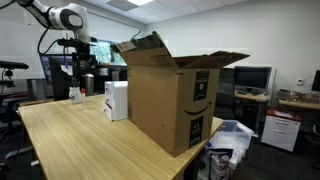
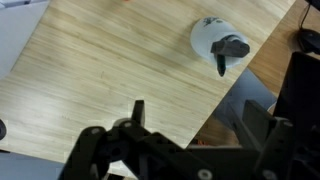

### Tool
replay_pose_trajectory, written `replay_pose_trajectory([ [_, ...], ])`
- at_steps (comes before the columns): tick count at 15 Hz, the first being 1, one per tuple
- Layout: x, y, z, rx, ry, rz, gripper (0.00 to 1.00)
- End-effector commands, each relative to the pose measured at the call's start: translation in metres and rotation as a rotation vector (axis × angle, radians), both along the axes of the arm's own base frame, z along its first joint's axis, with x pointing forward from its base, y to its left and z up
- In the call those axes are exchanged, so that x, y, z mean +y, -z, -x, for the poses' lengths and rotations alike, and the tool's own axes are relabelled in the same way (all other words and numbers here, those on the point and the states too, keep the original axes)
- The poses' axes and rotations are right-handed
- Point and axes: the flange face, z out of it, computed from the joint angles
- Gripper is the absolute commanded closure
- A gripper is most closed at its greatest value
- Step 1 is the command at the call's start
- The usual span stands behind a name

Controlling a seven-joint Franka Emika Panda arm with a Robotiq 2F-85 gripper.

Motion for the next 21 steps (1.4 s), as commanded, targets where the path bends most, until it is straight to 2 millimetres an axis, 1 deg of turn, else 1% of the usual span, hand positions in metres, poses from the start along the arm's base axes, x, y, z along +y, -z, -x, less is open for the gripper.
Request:
replay_pose_trajectory([
  [1, 0.003, 0.001, 0.017, -0.063, 0.017, -0.067, 0.0],
  [2, 0.005, 0.003, 0.019, -0.072, 0.016, -0.075, 0.0],
  [3, 0.007, 0.014, 0.027, -0.063, 0.014, -0.063, 0.0],
  [8, 0.008, 0.033, 0.038, -0.034, 0.014, -0.056, 0.0],
  [11, 0.01, 0.038, 0.046, -0.004, 0.008, -0.066, 0.0],
  [13, 0.013, 0.038, 0.053, 0.013, 0.009, -0.094, 0.0],
  [16, 0.014, 0.04, 0.058, 0.004, 0.021, -0.09, 0.0],
  [20, 0.015, 0.054, 0.06, 0.02, 0.022, -0.072, 0.0],
  [21, 0.016, 0.06, 0.06, 0.017, 0.03, -0.064, 0.0],
])
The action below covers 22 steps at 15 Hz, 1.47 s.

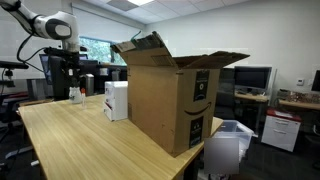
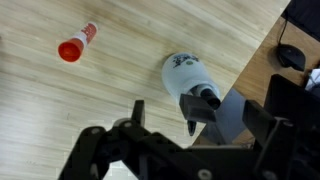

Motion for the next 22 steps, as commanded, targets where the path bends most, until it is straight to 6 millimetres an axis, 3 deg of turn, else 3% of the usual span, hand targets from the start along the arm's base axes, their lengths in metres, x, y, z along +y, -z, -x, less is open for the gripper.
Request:
replay_pose_trajectory([
  [1, 0.001, 0.009, 0.006, -0.022, 0.018, 0.008, 0.0],
  [8, 0.008, 0.022, 0.001, 0.006, -0.014, 0.02, 0.0],
  [9, 0.008, 0.023, -0.001, 0.011, -0.009, 0.031, 0.07],
  [10, 0.009, 0.023, -0.002, 0.014, -0.016, 0.038, 0.0],
  [17, 0.02, 0.03, -0.027, 0.037, 0.04, 0.037, 0.0],
  [18, 0.015, 0.03, -0.02, 0.031, 0.015, 0.034, 0.0],
  [22, 0.018, 0.031, -0.027, 0.034, 0.022, 0.028, 0.0],
])
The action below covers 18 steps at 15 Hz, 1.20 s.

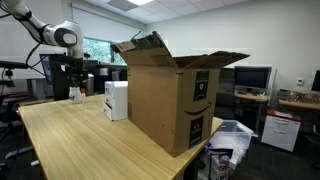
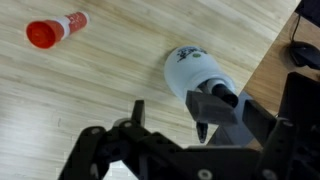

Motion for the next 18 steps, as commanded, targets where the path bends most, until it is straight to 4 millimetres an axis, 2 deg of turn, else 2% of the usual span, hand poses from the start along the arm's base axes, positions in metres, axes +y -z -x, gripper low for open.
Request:
replay_pose_trajectory([
  [1, 0.0004, -0.0006, -0.0002, 0.001, 0.0, 0.0, 0.0],
  [13, 0.0004, -0.0008, -0.0003, 0.001, 0.002, 0.0, 0.0],
  [18, 0.0095, 0.0073, -0.0026, 0.016, -0.035, 0.048, 0.0],
])
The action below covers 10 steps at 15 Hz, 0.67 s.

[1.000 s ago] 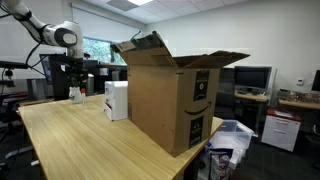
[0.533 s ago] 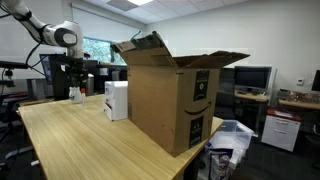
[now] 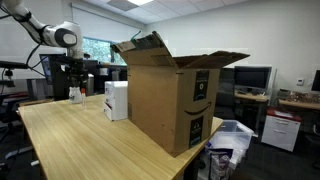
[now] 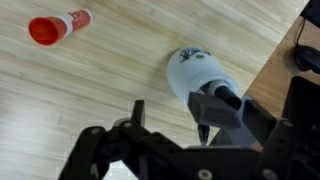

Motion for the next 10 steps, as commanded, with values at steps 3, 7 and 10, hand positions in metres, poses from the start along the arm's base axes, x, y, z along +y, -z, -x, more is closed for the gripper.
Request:
replay_pose_trajectory([
  [3, 0.011, 0.012, -0.003, 0.042, 0.006, 0.031, 0.0],
  [7, 0.024, 0.012, -0.006, 0.052, 0.025, -0.003, 0.0],
  [10, 0.034, 0.0, -0.007, 0.033, 0.043, -0.037, 0.0],
])
